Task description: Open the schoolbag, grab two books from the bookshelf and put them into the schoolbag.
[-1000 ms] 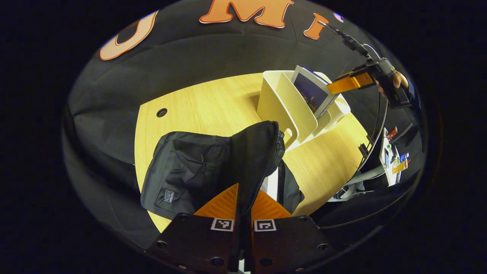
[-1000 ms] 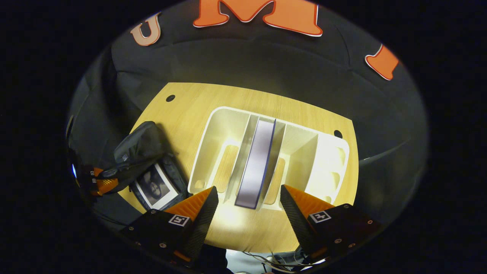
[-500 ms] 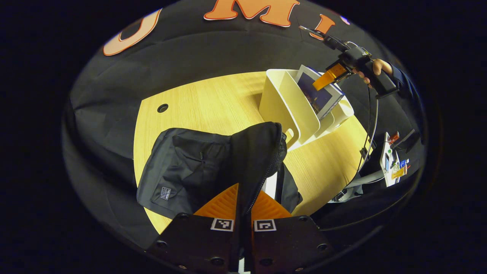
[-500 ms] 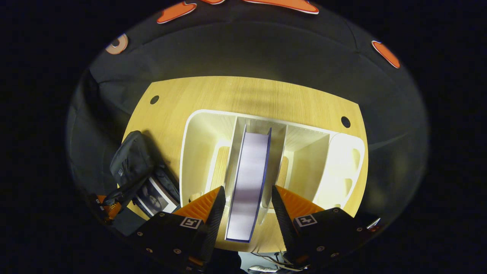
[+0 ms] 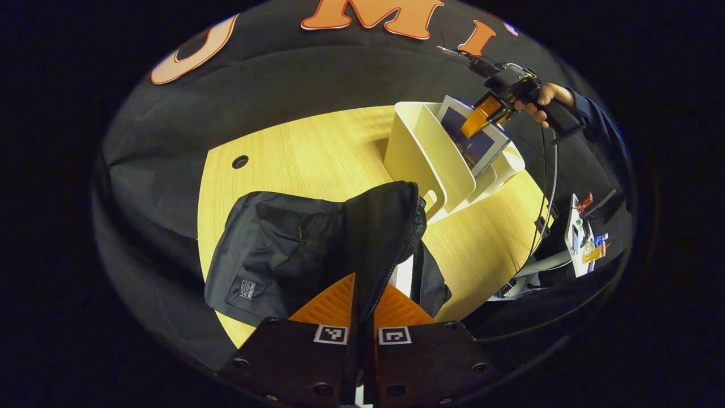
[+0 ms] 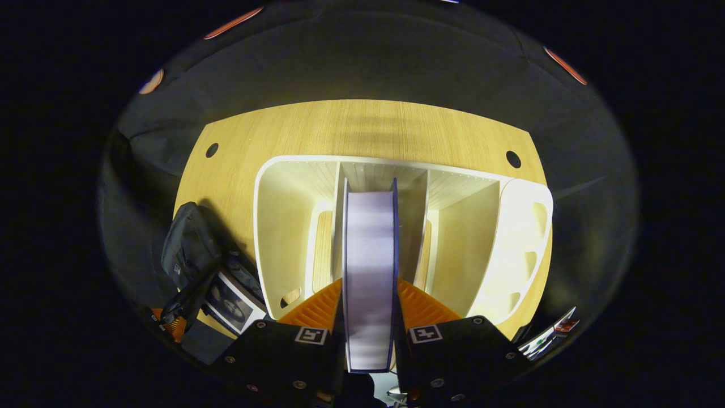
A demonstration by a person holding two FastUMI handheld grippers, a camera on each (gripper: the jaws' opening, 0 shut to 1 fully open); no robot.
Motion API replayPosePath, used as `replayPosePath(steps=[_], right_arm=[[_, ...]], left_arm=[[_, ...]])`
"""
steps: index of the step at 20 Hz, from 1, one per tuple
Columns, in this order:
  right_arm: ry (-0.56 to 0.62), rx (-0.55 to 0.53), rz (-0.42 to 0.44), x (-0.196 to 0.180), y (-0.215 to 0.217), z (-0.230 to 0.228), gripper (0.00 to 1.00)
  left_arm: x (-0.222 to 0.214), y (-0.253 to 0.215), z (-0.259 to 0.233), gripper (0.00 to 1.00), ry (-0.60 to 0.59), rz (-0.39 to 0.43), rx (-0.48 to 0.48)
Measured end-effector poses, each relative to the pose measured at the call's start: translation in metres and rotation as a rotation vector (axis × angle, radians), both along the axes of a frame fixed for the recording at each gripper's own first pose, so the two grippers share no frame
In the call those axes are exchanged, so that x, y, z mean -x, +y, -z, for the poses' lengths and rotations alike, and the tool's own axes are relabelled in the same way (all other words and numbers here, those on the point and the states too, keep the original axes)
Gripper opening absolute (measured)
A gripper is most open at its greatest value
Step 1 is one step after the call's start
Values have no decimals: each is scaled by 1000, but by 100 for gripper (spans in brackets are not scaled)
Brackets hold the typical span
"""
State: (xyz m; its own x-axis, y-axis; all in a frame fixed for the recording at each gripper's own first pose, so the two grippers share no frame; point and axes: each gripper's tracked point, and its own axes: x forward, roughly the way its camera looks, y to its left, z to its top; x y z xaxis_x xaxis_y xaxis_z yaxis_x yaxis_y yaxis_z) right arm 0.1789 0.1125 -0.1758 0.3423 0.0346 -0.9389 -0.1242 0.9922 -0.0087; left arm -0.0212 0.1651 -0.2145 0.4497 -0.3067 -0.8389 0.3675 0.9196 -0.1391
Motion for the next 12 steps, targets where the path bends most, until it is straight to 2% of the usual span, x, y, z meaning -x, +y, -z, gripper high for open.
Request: replayPosePath(steps=[1,9,12], right_arm=[[5,-5,9,4,1,-1,37],[-22,-27,23,44,-3,-13,35],[-14,-67,56,66,-2,-10,35]], left_arm=[[0,0,0,5,3,4,4],[1,-1,4,5,0,58,18],[2,-2,8,6,3,78,22]])
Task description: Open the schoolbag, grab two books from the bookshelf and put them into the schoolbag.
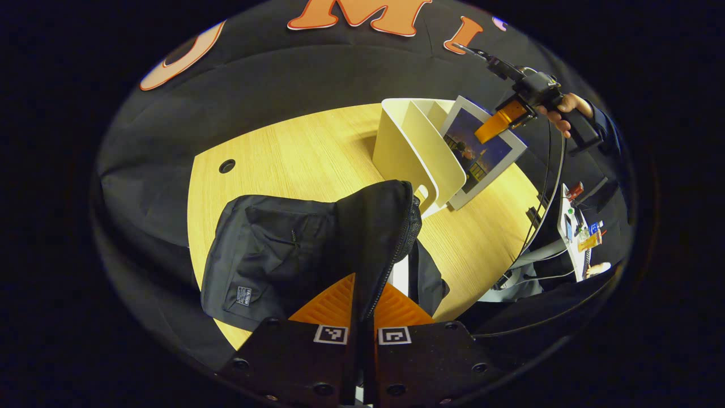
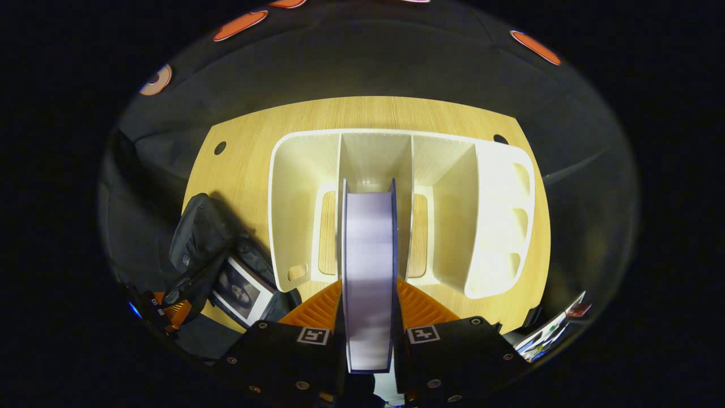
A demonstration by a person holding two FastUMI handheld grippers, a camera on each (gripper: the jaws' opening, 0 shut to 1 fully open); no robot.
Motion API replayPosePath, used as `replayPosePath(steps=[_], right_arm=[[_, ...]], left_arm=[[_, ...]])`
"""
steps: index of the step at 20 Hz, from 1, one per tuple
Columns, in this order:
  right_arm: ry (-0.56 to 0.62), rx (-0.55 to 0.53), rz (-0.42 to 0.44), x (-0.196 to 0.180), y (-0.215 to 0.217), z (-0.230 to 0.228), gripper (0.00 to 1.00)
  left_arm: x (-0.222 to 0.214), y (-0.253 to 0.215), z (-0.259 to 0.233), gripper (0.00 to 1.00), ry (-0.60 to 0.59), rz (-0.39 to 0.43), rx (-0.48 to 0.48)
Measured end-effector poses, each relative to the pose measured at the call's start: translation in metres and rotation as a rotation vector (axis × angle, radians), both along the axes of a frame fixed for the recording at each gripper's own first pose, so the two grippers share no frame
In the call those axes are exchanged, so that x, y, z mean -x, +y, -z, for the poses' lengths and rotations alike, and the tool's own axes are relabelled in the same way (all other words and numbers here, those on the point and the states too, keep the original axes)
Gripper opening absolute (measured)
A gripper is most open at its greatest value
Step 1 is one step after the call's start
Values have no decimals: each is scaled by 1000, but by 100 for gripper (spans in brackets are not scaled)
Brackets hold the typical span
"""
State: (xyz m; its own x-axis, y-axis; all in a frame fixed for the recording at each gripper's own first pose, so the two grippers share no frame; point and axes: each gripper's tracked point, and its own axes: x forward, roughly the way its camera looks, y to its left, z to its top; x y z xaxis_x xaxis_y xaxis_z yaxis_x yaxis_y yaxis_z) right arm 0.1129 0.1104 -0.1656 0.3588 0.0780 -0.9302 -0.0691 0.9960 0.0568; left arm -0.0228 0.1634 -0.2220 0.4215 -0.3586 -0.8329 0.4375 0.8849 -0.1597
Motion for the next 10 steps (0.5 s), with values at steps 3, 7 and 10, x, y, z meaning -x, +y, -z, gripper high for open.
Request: replayPosePath(steps=[3,7,10], right_arm=[[-9,-6,28,15,-7,-1,35],[-26,-17,59,36,-13,-8,35],[-41,-36,74,51,-12,-10,35]], left_arm=[[-1,0,0,6,2,28,-1],[0,0,-1,6,1,58,-4],[1,-1,0,6,1,74,-2]])
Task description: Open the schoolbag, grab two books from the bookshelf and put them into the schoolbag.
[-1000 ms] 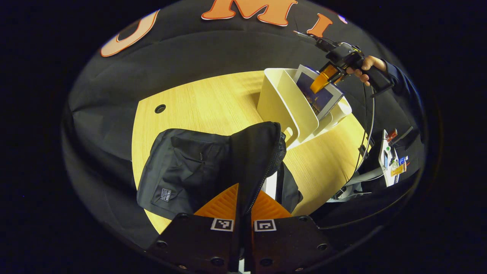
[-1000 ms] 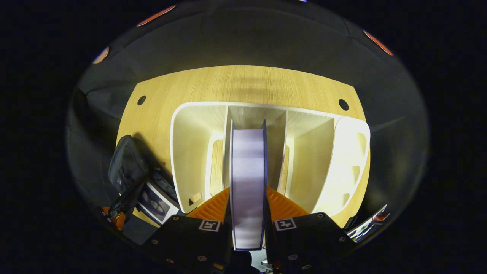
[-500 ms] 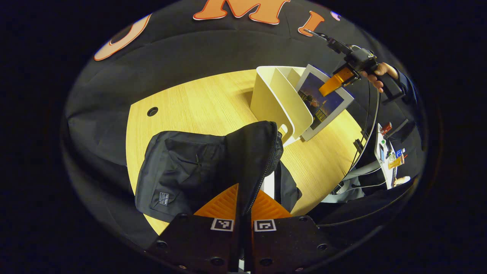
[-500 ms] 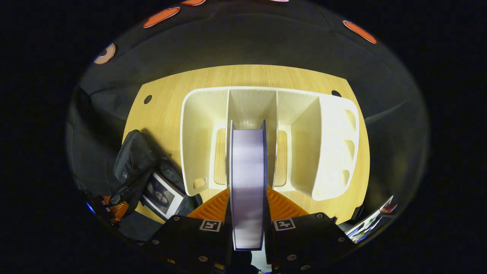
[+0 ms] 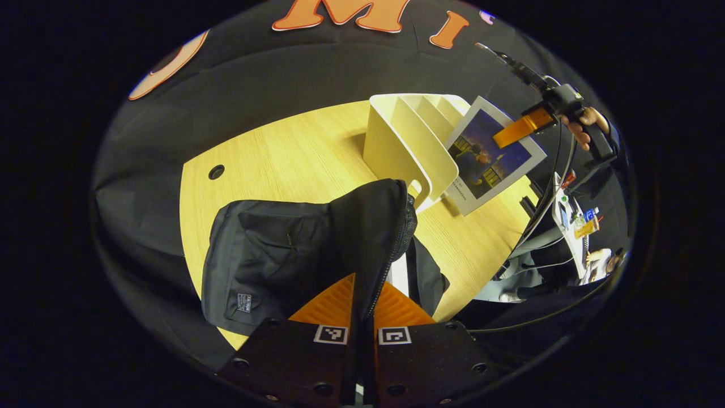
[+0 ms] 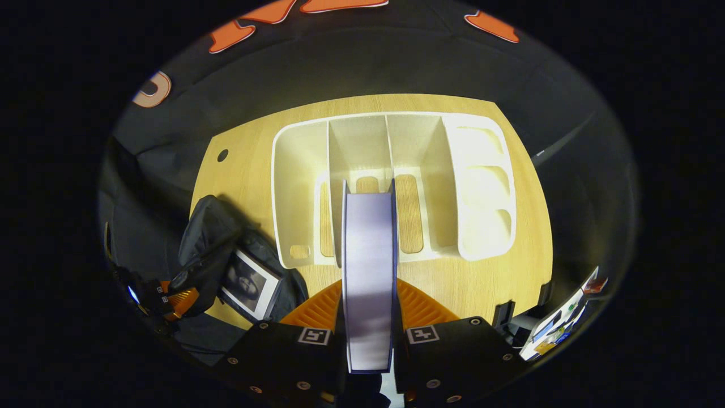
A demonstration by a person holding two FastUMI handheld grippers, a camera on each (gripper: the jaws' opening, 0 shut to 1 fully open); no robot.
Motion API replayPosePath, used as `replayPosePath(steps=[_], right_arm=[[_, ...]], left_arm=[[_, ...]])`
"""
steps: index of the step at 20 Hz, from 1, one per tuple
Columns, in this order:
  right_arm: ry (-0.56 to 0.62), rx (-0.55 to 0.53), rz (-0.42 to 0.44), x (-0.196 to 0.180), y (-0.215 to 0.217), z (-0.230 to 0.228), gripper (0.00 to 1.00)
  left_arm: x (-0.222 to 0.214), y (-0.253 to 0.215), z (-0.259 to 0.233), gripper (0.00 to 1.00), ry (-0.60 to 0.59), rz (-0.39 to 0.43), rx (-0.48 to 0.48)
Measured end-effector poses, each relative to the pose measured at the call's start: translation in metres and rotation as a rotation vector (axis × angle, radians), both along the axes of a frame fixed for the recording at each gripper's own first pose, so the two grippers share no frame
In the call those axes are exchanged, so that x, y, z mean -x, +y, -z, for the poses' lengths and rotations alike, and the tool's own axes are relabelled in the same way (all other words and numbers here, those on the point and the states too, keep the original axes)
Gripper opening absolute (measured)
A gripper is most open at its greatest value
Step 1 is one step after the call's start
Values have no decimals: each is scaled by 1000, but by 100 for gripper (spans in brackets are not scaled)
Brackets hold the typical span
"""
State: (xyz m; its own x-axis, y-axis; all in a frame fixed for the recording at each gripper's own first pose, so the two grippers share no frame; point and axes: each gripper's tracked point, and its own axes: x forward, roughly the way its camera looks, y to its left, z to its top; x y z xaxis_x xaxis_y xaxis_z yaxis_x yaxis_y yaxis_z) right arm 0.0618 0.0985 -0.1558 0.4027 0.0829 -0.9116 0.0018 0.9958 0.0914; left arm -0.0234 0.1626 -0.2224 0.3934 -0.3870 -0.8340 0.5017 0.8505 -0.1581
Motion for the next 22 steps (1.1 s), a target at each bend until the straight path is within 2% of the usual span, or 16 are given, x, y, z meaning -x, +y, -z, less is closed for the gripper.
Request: replayPosePath(steps=[10,16,22], right_arm=[[-14,-66,38,62,3,10,34],[-25,-209,71,93,12,13,34],[-85,-343,25,110,33,5,34]], left_arm=[[2,0,1,5,2,21,-5],[3,-1,0,6,-1,18,-16],[1,0,1,5,-7,-6,-30]])
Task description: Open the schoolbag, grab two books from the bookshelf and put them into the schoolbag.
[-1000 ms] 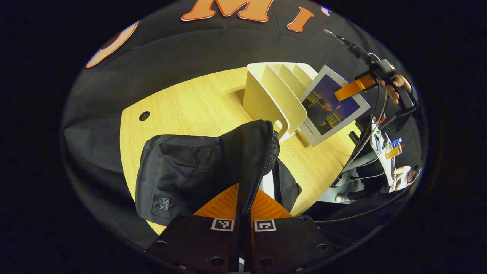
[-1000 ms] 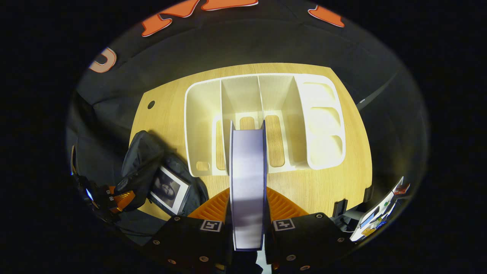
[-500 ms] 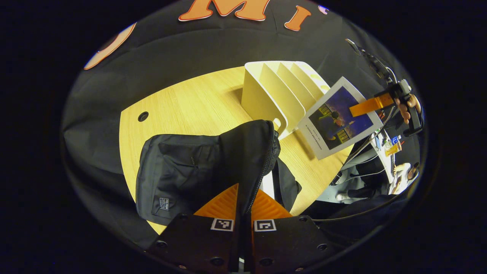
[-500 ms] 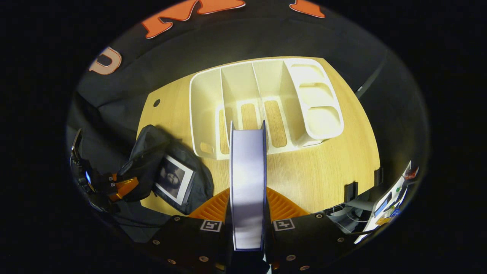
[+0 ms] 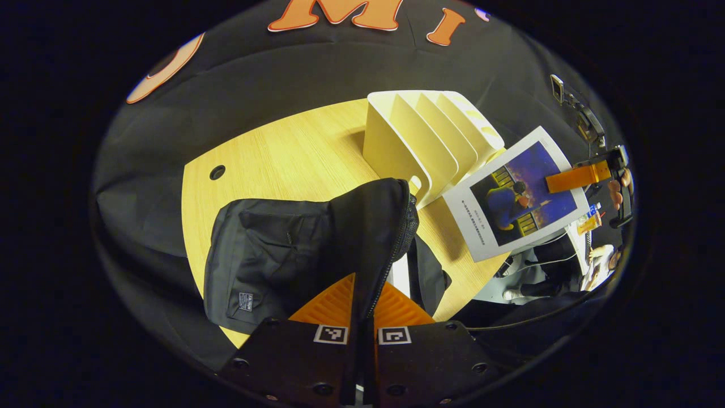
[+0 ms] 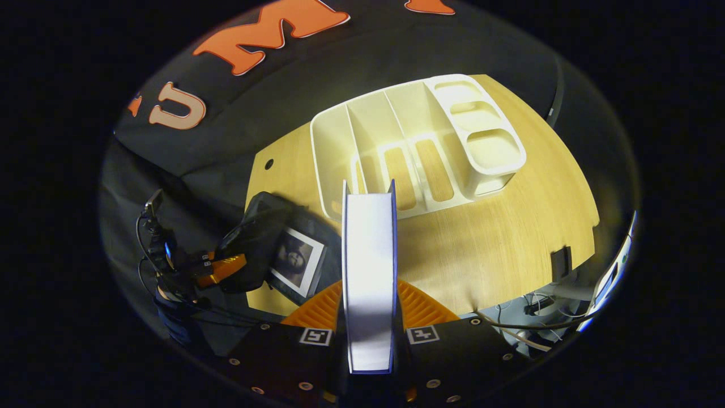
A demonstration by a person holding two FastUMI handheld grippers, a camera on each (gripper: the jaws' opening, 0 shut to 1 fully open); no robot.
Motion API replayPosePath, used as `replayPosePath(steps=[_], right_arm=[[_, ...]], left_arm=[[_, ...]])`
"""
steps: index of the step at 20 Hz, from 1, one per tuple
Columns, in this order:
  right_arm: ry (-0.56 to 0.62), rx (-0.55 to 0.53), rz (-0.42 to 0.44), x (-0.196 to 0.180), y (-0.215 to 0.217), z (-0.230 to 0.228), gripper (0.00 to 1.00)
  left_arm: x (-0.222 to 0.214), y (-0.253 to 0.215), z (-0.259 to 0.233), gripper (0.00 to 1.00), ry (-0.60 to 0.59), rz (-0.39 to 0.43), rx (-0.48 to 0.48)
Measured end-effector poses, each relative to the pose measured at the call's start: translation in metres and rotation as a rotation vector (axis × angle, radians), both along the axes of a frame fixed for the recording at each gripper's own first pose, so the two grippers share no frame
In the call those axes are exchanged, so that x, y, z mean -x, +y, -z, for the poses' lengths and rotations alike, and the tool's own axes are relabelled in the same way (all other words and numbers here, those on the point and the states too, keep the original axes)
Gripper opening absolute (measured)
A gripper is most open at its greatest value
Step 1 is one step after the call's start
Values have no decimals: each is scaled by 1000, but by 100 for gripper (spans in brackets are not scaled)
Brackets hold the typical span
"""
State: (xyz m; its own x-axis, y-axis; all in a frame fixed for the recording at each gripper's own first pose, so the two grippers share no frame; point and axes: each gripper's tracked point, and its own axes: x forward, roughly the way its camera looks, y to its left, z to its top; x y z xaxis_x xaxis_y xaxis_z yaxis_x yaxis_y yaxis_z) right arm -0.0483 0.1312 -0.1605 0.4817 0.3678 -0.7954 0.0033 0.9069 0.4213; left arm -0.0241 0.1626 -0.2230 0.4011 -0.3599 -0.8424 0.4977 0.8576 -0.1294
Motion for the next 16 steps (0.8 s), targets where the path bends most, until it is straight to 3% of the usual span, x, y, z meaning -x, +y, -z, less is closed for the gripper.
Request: replayPosePath(steps=[11,16], right_arm=[[-47,-208,-25,2,43,10,33],[-7,-307,-36,4,73,28,33]], left_arm=[[-2,7,-7,6,-24,-71,-2],[0,4,-9,6,-37,-75,2]])
